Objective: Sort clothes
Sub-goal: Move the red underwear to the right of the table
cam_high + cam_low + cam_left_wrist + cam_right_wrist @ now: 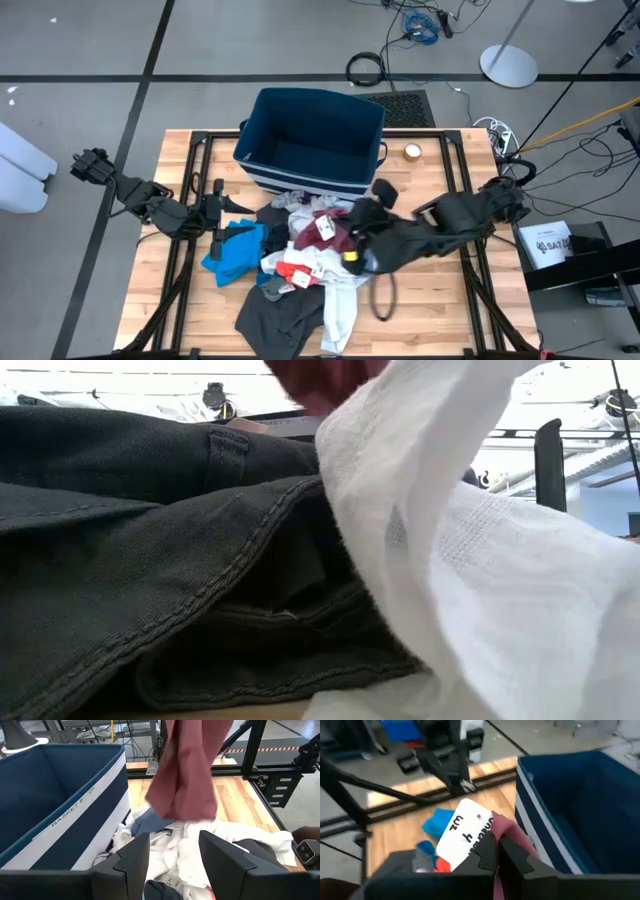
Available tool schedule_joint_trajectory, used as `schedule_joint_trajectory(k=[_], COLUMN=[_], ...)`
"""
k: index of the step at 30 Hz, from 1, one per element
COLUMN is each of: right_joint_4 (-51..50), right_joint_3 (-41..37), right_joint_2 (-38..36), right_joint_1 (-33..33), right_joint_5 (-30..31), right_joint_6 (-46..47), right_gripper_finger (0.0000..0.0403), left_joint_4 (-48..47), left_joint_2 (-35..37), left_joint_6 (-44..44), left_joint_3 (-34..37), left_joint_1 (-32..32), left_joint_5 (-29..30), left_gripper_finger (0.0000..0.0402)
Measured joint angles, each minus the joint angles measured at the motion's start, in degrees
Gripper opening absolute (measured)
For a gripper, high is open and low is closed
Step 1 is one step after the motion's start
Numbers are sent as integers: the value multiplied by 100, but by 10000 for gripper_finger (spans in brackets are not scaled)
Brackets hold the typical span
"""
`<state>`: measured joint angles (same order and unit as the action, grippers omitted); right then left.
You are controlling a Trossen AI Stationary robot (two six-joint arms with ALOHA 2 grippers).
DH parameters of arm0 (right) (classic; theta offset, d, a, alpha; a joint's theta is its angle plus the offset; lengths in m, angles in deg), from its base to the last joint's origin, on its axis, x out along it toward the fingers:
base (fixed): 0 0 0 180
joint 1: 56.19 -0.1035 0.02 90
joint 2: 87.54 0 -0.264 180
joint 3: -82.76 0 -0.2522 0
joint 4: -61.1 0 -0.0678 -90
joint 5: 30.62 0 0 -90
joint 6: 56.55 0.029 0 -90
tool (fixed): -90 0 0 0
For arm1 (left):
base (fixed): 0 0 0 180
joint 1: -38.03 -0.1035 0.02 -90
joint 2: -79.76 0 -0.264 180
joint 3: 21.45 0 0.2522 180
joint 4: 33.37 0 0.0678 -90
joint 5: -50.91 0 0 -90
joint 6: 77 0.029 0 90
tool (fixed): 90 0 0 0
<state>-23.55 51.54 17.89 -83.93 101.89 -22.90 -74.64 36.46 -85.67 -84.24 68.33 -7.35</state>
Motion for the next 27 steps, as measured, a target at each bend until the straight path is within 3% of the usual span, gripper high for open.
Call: schedule_joint_trajectory(k=[6,14,18,27], right_joint_4=[-433,-1950,-1898,-1897], right_joint_3=[-115,-127,-474,-1908], right_joint_2=[-527,-740,-712,-675], right_joint_1=[-206,-661,-986,-1634], right_joint_5=[-302,-1455,-1787,-3718], right_joint_6=[520,2233,2779,4181], right_gripper_finger=[0,0,0,0], left_joint_4=[-6,1,2,1], left_joint_2=[-51,-83,-122,-277], left_joint_6=[0,-2,-4,-2], left_joint_3=[0,0,0,0], left_joint_1=[0,-1,0,0], left_joint_5=[0,0,1,5], left_gripper_finger=[182,182,182,182])
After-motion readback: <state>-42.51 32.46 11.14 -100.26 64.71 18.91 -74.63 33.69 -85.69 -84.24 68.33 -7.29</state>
